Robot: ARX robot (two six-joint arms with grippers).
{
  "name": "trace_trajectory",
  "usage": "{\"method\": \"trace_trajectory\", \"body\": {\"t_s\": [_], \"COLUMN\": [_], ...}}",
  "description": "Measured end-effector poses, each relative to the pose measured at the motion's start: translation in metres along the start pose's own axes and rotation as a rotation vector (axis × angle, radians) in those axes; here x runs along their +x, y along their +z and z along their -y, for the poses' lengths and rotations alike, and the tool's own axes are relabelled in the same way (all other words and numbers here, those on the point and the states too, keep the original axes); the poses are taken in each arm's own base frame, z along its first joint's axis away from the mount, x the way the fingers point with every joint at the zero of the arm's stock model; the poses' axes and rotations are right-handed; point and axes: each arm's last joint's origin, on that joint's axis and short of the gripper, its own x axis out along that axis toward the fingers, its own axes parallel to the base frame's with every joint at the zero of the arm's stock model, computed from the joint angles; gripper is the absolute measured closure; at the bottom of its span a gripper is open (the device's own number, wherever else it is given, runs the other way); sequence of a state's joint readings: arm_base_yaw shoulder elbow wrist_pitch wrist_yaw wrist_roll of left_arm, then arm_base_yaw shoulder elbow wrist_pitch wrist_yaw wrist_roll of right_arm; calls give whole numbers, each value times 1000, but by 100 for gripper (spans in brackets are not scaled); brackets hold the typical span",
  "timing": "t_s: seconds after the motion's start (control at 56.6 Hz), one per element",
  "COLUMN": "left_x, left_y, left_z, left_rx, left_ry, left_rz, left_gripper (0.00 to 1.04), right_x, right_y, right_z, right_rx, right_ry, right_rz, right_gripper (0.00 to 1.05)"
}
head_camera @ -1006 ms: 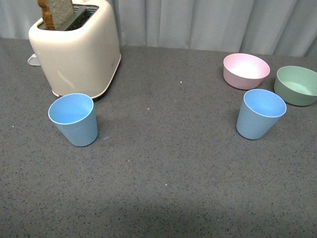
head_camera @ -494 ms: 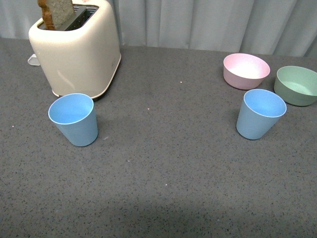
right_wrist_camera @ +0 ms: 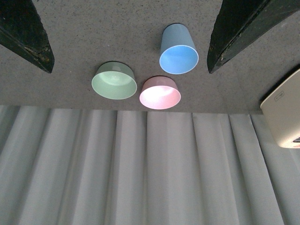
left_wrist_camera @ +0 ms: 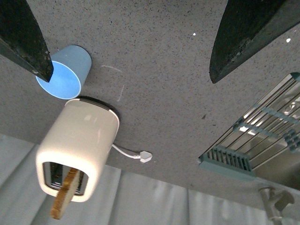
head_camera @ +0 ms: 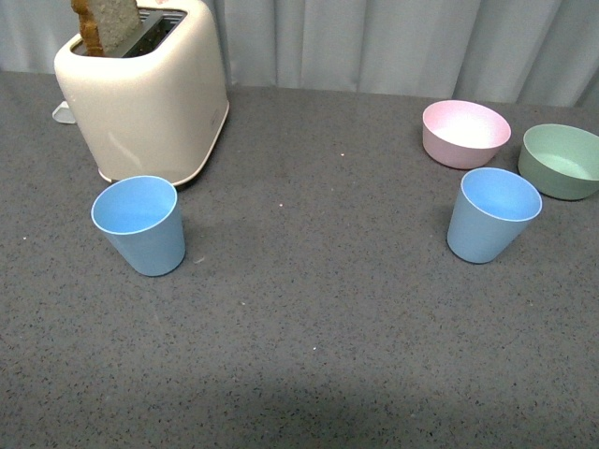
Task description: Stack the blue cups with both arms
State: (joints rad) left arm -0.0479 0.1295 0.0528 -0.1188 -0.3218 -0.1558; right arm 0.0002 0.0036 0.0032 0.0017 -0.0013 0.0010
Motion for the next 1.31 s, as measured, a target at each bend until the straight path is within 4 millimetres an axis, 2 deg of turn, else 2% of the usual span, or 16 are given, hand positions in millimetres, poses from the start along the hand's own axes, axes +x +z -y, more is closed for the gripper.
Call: {"method": "trace_trajectory", "body": {"t_s": [0.194, 0.335, 0.512, 0.618, 0.812, 0.883, 0.953, 1.306], "left_x": [17, 39, 85, 119, 172, 195, 209, 235], "left_y": [13, 27, 50, 53, 44, 32, 22, -8], "left_z": [-4, 2, 17, 28, 45, 54, 60, 79], "left_rx": [-95, -96, -78, -67, -46, -32, -23, -48], "left_ry": [37, 39, -80, -154, -183, -197, -183, -162], "left_rz": [-44, -63, -124, -231, -397, -484, -566, -812], "left_gripper": [7, 7, 7, 7, 7, 7, 7, 7], "right_x": [0, 0, 0, 0, 0, 0, 0, 0], "right_y": [0, 0, 0, 0, 0, 0, 0, 0], "right_z": [0, 0, 0, 0, 0, 0, 0, 0], "right_rx": [0, 0, 0, 0, 0, 0, 0, 0], "right_ry": [0, 0, 0, 0, 0, 0, 0, 0], "right_rz": [0, 0, 0, 0, 0, 0, 0, 0], "right_gripper": [10, 10, 10, 10, 10, 10, 10, 10]}}
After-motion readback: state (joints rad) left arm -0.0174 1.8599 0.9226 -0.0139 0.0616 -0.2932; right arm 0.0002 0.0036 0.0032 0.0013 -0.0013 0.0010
